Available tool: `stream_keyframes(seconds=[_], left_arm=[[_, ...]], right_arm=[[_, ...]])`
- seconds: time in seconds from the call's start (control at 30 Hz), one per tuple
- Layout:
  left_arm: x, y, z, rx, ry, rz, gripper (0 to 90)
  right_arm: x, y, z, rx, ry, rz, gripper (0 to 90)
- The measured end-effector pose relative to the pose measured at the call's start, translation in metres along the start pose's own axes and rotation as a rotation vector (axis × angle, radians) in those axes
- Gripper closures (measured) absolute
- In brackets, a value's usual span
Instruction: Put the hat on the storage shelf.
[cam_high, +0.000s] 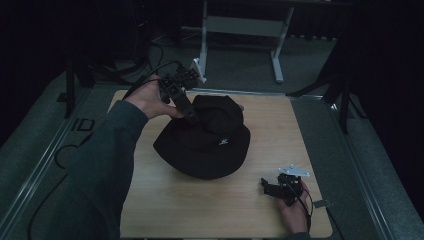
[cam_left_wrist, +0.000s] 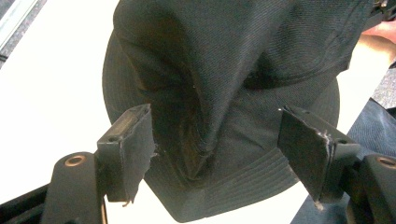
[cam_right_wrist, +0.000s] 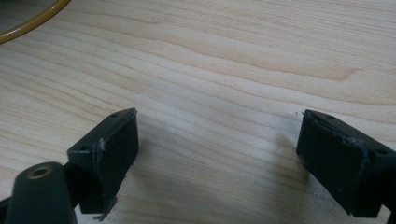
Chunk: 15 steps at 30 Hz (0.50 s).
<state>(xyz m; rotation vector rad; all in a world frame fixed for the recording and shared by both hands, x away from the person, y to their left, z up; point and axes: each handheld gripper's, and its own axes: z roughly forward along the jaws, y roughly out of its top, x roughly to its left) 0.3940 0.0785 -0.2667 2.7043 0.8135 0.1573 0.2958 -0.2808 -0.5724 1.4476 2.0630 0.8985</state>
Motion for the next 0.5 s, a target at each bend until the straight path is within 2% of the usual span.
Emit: stream_keyframes(seconds=[0.17,0.3,0.5], left_arm=[[0.001,-0.009,-0.006,-0.024,-0.007,0.005,30.8],[0.003,-0.017,-0.006,-0.032,0.009,-0.006,32.2],[0.004,-0.033,-0.009,-0.072,0.021,-0.023,33.9]], right_arm=[[0.0,0.0,0.0,0.0,0.0,0.001,12.7],[0.0,0.0,0.0,0.0,0.0,0.001,12.7],[0.0,0.0,0.0,0.0,0.0,0.001,12.6]])
